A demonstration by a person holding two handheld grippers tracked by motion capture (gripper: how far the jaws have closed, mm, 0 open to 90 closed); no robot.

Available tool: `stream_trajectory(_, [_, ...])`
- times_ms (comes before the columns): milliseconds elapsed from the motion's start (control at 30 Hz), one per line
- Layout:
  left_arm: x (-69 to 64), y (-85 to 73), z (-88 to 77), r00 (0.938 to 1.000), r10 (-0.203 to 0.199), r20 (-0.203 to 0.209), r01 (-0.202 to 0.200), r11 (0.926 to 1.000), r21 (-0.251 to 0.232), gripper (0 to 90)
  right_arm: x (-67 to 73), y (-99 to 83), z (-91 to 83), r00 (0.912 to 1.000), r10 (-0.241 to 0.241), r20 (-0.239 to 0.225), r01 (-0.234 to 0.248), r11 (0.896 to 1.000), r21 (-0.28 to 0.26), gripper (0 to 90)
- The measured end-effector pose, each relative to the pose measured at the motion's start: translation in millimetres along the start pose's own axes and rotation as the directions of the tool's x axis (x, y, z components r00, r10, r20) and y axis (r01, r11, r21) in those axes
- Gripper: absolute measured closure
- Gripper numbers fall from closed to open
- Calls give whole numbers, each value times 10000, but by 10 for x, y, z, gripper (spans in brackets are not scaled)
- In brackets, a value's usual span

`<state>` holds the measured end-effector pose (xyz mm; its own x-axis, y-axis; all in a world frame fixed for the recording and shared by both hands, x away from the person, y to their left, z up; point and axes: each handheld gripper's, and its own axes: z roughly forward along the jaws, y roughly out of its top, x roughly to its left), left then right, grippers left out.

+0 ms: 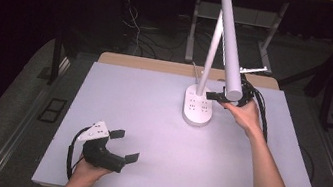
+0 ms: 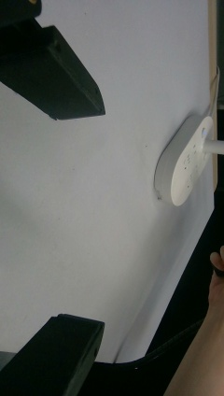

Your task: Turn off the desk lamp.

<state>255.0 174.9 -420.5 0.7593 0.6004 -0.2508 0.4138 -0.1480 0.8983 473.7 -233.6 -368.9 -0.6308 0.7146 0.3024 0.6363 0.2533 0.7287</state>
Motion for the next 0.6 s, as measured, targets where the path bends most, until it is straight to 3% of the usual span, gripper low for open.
stream_trajectory(167, [6,-1,2,10000,-31,9,31,10000,10,0,-100,3,81,9995,308,-89,-311,9989,-354,67])
stream_trajectory(233, [7,-1,3,10000,-30,15,30,10000,15,0,-138,8,95,9993,381,-46,-383,9982,-465,154])
stream_trajectory(300, [7,-1,2,10000,-20,13,20,10000,20,0,-164,16,105,9987,493,133,-485,9974,-537,161])
stream_trajectory(600, [23,0,-10,10000,-25,-29,25,10000,10,0,-274,24,187,9936,1081,341,-1054,9917,-733,397])
